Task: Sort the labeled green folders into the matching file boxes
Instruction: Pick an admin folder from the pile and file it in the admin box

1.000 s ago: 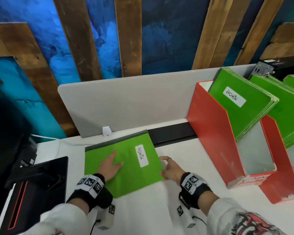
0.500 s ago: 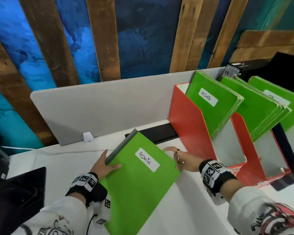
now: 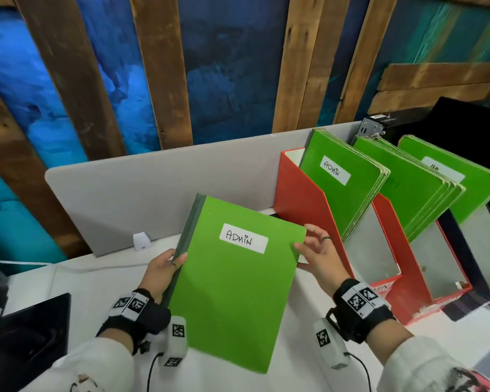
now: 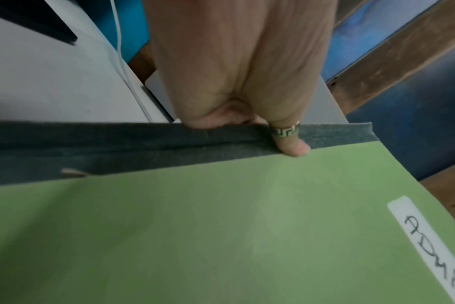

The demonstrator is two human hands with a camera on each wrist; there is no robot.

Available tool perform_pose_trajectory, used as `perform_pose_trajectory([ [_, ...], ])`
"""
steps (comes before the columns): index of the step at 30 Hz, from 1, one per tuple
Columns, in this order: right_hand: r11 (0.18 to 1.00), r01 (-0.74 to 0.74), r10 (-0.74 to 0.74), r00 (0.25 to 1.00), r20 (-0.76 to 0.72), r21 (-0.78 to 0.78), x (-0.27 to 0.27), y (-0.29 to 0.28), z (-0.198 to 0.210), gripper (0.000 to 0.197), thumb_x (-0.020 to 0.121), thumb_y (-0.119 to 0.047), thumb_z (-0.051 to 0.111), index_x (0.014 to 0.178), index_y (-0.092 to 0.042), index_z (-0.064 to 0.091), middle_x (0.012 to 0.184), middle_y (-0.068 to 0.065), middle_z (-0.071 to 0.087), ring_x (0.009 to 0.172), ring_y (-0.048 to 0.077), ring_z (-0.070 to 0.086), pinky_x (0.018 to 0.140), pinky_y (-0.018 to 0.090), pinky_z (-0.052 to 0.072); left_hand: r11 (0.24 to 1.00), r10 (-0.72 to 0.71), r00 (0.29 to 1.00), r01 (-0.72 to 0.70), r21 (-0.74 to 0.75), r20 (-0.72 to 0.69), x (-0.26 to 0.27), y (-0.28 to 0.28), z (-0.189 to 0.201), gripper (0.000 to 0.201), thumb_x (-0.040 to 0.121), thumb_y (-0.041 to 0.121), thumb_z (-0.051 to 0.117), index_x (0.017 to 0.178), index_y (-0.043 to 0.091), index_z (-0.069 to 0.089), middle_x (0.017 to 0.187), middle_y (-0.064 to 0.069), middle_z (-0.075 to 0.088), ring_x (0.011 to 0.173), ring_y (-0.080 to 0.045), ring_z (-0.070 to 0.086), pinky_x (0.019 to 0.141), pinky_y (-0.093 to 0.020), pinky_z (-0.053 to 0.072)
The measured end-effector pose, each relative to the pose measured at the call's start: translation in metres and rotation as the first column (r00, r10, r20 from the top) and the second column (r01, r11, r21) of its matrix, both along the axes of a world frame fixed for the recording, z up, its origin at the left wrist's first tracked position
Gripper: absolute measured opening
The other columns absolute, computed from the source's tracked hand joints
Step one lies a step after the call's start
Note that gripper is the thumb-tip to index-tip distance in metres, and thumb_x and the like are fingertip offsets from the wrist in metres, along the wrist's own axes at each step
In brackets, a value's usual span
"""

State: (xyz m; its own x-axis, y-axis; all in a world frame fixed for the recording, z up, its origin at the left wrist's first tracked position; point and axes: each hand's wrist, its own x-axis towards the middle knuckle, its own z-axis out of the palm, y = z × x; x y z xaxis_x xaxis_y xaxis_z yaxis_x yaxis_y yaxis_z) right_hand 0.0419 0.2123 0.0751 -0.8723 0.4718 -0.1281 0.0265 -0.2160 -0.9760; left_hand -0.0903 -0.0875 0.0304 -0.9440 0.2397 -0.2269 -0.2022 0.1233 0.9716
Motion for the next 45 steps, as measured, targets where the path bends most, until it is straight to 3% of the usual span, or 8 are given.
perform_pose_trajectory([
  [6, 0.992, -0.115, 0.114, 0.993, 0.039, 0.044, 0.005, -0.009, 0.015, 0.041, 0.089, -0.001, 0.057, 0.125, -0.017, 0.045, 0.114, 0.015, 0.058, 0.092, 0.026, 0.066, 0.077, 0.046, 0.057, 0.973, 0.079, 0.997, -0.08, 0.217, 0.015, 0.012, 0.015, 0.028, 0.017, 0.096, 0.017, 0.048, 0.099, 0.014, 0.065, 0.079, 0.002, 0.075, 0.068, -0.009, 0.069, 0.066, -0.023, 0.056],
  [10, 0.922, -0.334, 0.306, 0.938, 0.16, 0.197, 0.014, 0.001, 0.035, 0.032, 0.089, -0.015, 0.061, 0.12, -0.016, 0.057, 0.111, 0.004, 0.071, 0.097, 0.022, 0.069, 0.082, 0.044, 0.057, 0.97, 0.067, 0.998, -0.061, 0.234, -0.02, 0.007, 0.02, 0.05, 0.022, 0.095, 0.021, 0.05, 0.109, 0.011, 0.063, 0.102, -0.007, 0.07, 0.094, -0.018, 0.067, 0.091, -0.033, 0.05],
  [20, 0.693, -0.64, 0.524, 0.763, 0.378, 0.33, 0.055, 0.063, 0.145, 0.055, 0.075, -0.052, 0.066, 0.118, -0.022, 0.052, 0.092, 0.017, 0.074, 0.042, 0.02, 0.062, 0.048, 0.026, 0.053, 0.956, -0.259, 0.964, 0.265, 0.126, -0.063, 0.0, 0.057, 0.109, 0.023, 0.098, 0.014, 0.041, 0.106, 0.007, 0.062, 0.075, 0.004, 0.075, 0.063, -0.005, 0.069, 0.053, -0.014, 0.052],
  [25, 0.776, -0.494, 0.419, 0.868, 0.267, 0.392, 0.08, 0.082, 0.174, 0.009, 0.094, -0.029, 0.047, 0.103, -0.03, 0.047, 0.062, -0.003, 0.073, 0.038, 0.02, 0.061, 0.045, 0.029, 0.051, 0.965, -0.241, 0.964, 0.251, 0.081, -0.114, -0.001, 0.099, 0.129, 0.028, 0.097, 0.028, 0.044, 0.109, 0.014, 0.066, 0.11, -0.008, 0.07, 0.097, -0.023, 0.064, 0.092, -0.035, 0.049],
  [29, 0.858, -0.228, 0.219, 0.973, 0.074, 0.46, 0.093, 0.111, 0.18, 0.006, 0.094, -0.029, 0.048, 0.098, -0.03, 0.045, 0.062, -0.004, 0.072, 0.035, 0.019, 0.059, 0.051, 0.034, 0.051, 0.997, 0.072, 0.96, -0.067, 0.028, -0.271, -0.005, 0.138, 0.136, 0.035, 0.097, 0.026, 0.046, 0.129, 0.01, 0.048, 0.114, -0.009, 0.054, 0.09, -0.015, 0.056, 0.068, -0.009, 0.047],
  [33, 0.895, 0.054, 0.023, 0.986, -0.167, 0.444, 0.098, 0.16, 0.176, 0.062, 0.08, -0.05, 0.058, 0.125, -0.011, 0.043, 0.079, 0.007, 0.073, 0.039, 0.032, 0.06, 0.041, 0.029, 0.05, 0.956, 0.233, 0.903, -0.28, -0.083, -0.362, -0.006, 0.177, 0.13, 0.042, 0.094, 0.028, 0.052, 0.132, 0.013, 0.043, 0.123, -0.017, 0.053, 0.119, -0.03, 0.049, 0.1, -0.036, 0.041],
  [40, 0.808, 0.381, -0.194, 0.892, -0.409, 0.45, 0.091, 0.176, 0.172, 0.007, 0.097, -0.032, 0.043, 0.095, -0.036, 0.049, 0.089, -0.003, 0.066, 0.034, 0.016, 0.058, 0.034, 0.023, 0.047, 0.959, -0.19, 0.938, 0.114, -0.259, -0.29, 0.033, 0.247, 0.122, 0.036, 0.094, 0.012, 0.051, 0.13, 0.009, 0.046, 0.12, -0.014, 0.053, 0.09, -0.021, 0.051, 0.074, -0.023, 0.044],
  [45, 0.76, 0.505, -0.31, 0.835, -0.455, 0.408, 0.089, 0.199, 0.155, 0.016, 0.098, -0.036, 0.041, 0.103, -0.025, 0.051, 0.082, 0.013, 0.064, 0.03, 0.013, 0.053, 0.031, 0.02, 0.043, 0.83, -0.511, 0.823, 0.397, -0.391, -0.25, 0.06, 0.295, 0.106, 0.062, 0.092, 0.024, 0.056, 0.146, 0.025, 0.027, 0.144, -0.004, 0.039, 0.136, -0.019, 0.035, 0.112, -0.032, 0.03],
])
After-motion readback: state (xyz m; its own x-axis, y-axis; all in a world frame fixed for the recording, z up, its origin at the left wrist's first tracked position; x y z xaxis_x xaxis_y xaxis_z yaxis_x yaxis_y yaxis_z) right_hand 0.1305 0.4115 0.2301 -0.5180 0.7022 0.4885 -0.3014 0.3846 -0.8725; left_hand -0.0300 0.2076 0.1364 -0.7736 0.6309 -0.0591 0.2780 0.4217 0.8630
